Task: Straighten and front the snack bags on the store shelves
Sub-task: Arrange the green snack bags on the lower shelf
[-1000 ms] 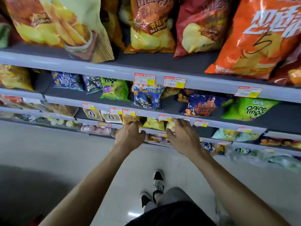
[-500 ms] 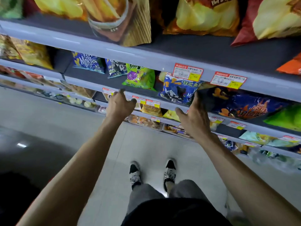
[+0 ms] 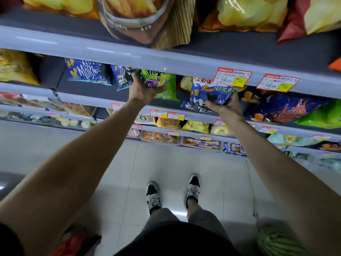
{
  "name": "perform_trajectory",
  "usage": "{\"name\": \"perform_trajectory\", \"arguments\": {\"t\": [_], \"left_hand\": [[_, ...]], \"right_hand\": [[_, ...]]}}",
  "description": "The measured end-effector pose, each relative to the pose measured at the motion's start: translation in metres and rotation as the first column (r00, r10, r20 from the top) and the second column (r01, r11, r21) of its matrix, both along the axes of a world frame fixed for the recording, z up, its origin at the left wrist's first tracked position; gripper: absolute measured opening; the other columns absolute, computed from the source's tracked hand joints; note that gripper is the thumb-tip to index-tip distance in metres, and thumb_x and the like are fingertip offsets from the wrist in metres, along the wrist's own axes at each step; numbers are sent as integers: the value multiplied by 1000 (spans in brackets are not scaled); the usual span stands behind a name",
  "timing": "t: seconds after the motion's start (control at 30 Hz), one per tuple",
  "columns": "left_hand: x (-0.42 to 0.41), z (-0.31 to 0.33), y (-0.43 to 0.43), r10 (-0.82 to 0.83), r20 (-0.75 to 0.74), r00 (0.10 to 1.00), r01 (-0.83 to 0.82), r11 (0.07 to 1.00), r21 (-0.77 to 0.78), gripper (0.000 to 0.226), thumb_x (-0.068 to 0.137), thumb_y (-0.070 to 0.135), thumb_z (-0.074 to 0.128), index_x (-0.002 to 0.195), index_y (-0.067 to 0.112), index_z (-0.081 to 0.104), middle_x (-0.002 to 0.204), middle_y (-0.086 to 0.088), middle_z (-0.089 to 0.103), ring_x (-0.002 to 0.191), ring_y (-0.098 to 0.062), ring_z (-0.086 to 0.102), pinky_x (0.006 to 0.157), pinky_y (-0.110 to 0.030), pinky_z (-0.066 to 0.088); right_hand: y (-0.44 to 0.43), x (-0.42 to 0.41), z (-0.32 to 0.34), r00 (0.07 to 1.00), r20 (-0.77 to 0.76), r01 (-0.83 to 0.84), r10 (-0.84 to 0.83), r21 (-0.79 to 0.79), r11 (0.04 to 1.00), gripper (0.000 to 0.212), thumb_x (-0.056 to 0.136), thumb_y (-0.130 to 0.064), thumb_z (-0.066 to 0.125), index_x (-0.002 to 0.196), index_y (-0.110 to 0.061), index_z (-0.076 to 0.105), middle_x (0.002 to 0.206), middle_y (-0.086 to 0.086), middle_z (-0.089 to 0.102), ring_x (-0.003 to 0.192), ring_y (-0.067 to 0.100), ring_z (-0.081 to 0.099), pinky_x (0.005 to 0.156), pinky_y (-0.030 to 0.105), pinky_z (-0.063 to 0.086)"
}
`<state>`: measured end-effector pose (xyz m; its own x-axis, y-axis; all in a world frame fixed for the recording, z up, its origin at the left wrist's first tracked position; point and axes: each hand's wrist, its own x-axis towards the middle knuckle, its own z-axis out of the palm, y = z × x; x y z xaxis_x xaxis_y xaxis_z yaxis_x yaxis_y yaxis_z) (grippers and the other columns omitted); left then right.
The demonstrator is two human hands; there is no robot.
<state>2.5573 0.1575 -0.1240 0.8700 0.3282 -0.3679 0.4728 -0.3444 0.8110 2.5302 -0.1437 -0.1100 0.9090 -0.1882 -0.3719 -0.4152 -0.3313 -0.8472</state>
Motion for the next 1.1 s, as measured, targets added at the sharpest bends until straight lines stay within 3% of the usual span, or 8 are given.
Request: {"name": "perform_trajectory", "arguments": {"t": [0.1, 0.23, 0.4, 0.5, 0.57, 0.63, 0.93, 1.1], "left_hand": [[8, -9, 8, -14, 5, 1000, 15, 991, -136, 121, 49, 41, 107, 144, 14, 37, 123, 5, 68, 117, -20, 68, 109, -41, 54], [6, 3, 0, -106, -10, 994, 105, 992, -75, 92, 63, 10, 101, 138, 7, 49, 114, 5, 68, 105, -15, 68, 79, -8, 50], [-3, -1, 10, -84, 51, 995, 83, 996, 15, 95, 41, 38, 104, 124, 17, 63, 110, 5, 78, 102, -19, 74, 96, -41, 60], [-16, 12, 10, -17, 158, 987, 2, 995, 99, 84, 55, 33, 103, 127, 17, 62, 115, 6, 75, 102, -17, 71, 87, -30, 55], [-27, 17, 17, 47, 246, 968, -68, 995, 78, 82, 56, 36, 101, 126, 19, 62, 113, 10, 75, 99, -13, 71, 84, -27, 55], [-41, 19, 31, 106, 301, 948, -121, 992, 30, 83, 53, 40, 101, 124, 20, 62, 111, 10, 77, 98, -13, 74, 86, -34, 61], [-107, -5, 102, 255, 292, 922, -253, 966, -46, 85, 52, 32, 104, 126, 15, 65, 115, 1, 78, 103, -22, 77, 87, -53, 64], [-135, -6, 114, 261, 272, 926, -263, 964, -31, 85, 52, 32, 104, 125, 15, 65, 115, 1, 78, 104, -21, 76, 89, -51, 64]], "right_hand": [[0, 5, 2, 999, -19, -29, 28, -28, 999, 79, 67, -27, 99, 132, -23, 53, 123, -8, 73, 116, 16, 68, 107, 37, 51], [-1, 5, -6, 997, -73, -30, 30, -9, 999, 42, 78, -16, 92, 110, -26, 68, 112, -5, 78, 103, 17, 74, 99, 40, 57], [-1, -3, -9, 1000, -7, 10, -10, 26, 1000, 29, 88, -4, 81, 115, -12, 72, 107, -1, 76, 80, -7, 71, 76, 11, 55], [0, -5, -10, 998, 44, 53, -53, -7, 999, 16, 89, 1, 79, 86, -11, 69, 84, -6, 70, 55, -16, 58, 59, 4, 44], [4, -7, -8, 995, 51, 89, -89, -3, 996, 39, 88, 3, 79, 67, -20, 56, 61, -19, 61, 47, -12, 52, 56, 6, 41], [9, -11, -9, 992, 71, 105, -108, 41, 994, 42, 89, 6, 77, 67, -23, 56, 51, -23, 59, 47, -13, 53, 56, 6, 42], [79, 3, -17, 997, 79, 8, -12, 49, 999, 29, 83, -7, 86, 75, -23, 64, 78, -12, 69, 62, -9, 63, 62, 8, 48], [139, 22, -27, 997, 72, -25, 22, 49, 998, 19, 84, -20, 88, 85, -16, 70, 80, -11, 68, 75, 4, 64, 72, 13, 51]]}}
